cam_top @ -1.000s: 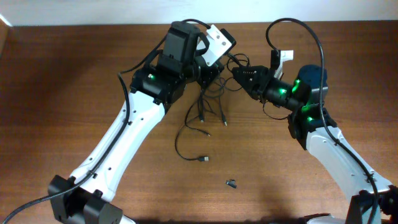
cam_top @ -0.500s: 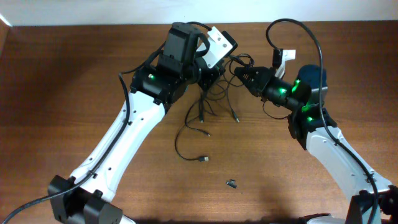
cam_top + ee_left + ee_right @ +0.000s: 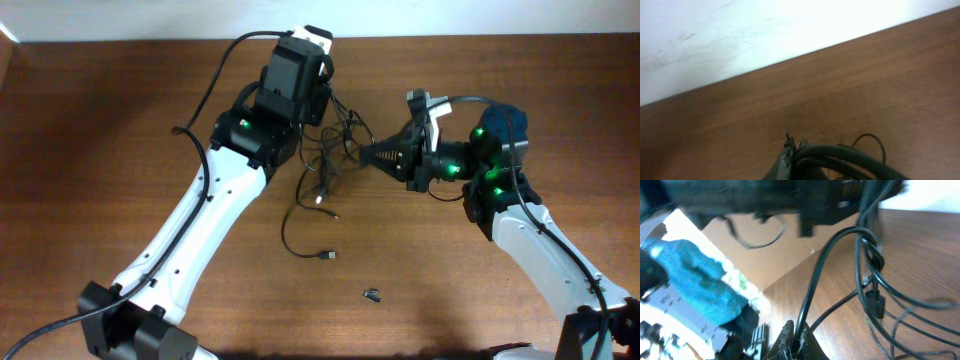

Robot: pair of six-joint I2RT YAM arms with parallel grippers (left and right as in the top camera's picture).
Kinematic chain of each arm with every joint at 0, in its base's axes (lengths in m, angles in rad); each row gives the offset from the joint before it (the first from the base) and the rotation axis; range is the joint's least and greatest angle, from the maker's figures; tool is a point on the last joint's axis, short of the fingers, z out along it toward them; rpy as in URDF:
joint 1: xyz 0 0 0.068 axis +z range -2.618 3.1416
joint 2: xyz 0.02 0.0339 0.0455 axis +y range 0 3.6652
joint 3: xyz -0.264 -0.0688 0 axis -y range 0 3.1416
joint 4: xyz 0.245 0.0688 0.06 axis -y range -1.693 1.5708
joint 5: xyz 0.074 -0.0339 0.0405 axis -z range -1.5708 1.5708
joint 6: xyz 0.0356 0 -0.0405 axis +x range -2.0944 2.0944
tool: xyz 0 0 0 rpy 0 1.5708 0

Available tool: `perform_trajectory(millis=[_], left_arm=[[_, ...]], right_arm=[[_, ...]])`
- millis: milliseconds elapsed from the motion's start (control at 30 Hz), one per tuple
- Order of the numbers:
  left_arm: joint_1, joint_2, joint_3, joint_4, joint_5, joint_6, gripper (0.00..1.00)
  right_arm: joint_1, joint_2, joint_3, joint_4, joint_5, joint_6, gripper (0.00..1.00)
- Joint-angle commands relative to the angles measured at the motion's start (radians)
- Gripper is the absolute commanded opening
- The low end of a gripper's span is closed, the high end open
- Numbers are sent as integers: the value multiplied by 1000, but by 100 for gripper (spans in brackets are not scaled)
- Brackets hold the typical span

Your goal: Untangle cables

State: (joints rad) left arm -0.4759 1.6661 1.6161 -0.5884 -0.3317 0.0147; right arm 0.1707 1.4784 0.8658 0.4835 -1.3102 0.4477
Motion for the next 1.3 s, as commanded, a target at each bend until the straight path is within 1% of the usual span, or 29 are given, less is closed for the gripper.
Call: perform_trajectory(millis=[0,100,200,233,267,333,400,533,567,633,733,800,867,933,1033,1067,1233,1267], left_arm=[[24,-10,22,3,-103,-49,0],[57,-10,22,-1,-103,-49,0],[111,-10,22,-27,-103,-53,0],[129,-10,22,-43,-101,-82,0],[142,-10,22,-58,-61,-109,0],[148,-10,22,-75,50,-108,0],[144,-10,21,-80,201,-108,0],[126,-7,21,-88,347,-108,0],[115,-4,21,-90,385,-108,0],[84,7,21,-90,441,-105,0],[35,31,21,-96,448,-69,0],[10,53,21,-101,447,-70,0],[-8,80,21,-102,439,-63,0],[-10,103,21,-102,398,-63,0],[16,109,21,-101,309,-64,0],[28,109,21,-101,299,-64,0],[138,109,21,-107,298,-72,0],[176,109,21,-107,298,-79,0]], right_arm=[[7,-2,4,3,-202,-130,4],[8,-2,4,3,-242,-157,4],[8,-2,4,3,-242,-195,4],[8,-2,4,3,-240,-210,4],[8,-2,4,3,-223,-209,4],[8,-2,4,4,-197,-209,4],[8,-2,4,6,-145,-209,4],[8,-2,4,8,-71,-208,4],[8,-2,4,6,-26,-200,4],[8,-2,4,7,68,-145,5],[8,-2,4,16,148,-99,5],[8,-2,4,45,188,-51,5],[8,-2,4,101,201,-11,4],[8,-2,4,180,196,43,4],[8,-2,4,269,143,71,4],[8,-2,4,272,123,71,4],[8,-2,4,273,-10,70,4],[7,-2,4,273,-45,69,4]])
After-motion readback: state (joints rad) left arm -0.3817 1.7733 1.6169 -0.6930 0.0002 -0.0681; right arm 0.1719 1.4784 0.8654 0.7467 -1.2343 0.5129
